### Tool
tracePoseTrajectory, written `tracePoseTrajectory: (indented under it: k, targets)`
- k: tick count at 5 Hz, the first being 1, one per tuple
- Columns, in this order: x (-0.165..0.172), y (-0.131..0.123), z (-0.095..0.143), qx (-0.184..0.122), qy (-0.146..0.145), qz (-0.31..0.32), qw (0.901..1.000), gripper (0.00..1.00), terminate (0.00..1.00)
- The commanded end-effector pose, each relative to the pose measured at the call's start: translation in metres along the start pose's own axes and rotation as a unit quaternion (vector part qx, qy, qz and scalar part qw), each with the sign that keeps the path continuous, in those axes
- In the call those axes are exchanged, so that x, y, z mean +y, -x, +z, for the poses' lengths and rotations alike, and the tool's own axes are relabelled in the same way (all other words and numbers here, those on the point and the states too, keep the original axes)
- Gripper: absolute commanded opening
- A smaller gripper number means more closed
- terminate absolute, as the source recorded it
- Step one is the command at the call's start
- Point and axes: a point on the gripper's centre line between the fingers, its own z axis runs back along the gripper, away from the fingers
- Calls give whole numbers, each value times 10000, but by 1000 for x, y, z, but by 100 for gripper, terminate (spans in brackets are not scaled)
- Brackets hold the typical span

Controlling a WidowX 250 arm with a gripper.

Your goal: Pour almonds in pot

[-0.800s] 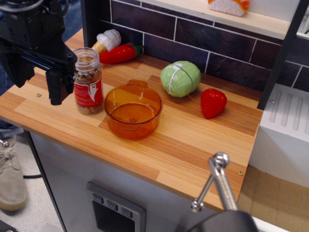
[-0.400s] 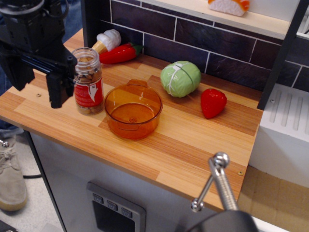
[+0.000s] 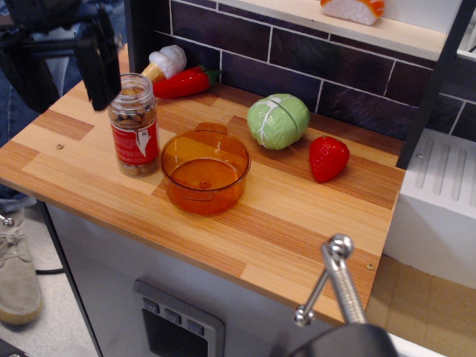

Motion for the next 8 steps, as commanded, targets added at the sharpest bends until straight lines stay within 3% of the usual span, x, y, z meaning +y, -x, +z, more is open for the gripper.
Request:
tracePoseTrajectory:
  k: [1, 2, 3, 4, 5, 6, 7, 8]
  targets:
    - [35, -35, 31, 6, 1038, 1626, 9812, 100, 0]
    - [50, -51, 28, 375, 1170, 2415, 9626, 100, 0]
    - [71, -71, 15, 730, 1012, 3520, 9276, 100, 0]
    - [84, -78, 8, 1157, 968, 4130, 8982, 100, 0]
    - [84, -86, -12, 1588, 944, 4708, 8627, 100, 0]
    - [74, -98, -30, 1808, 980, 4921, 8459, 100, 0]
    - [66, -109, -43, 1812, 966, 5001, 8413, 100, 0]
    - [45, -106, -48, 2007, 965, 4857, 8453, 100, 0]
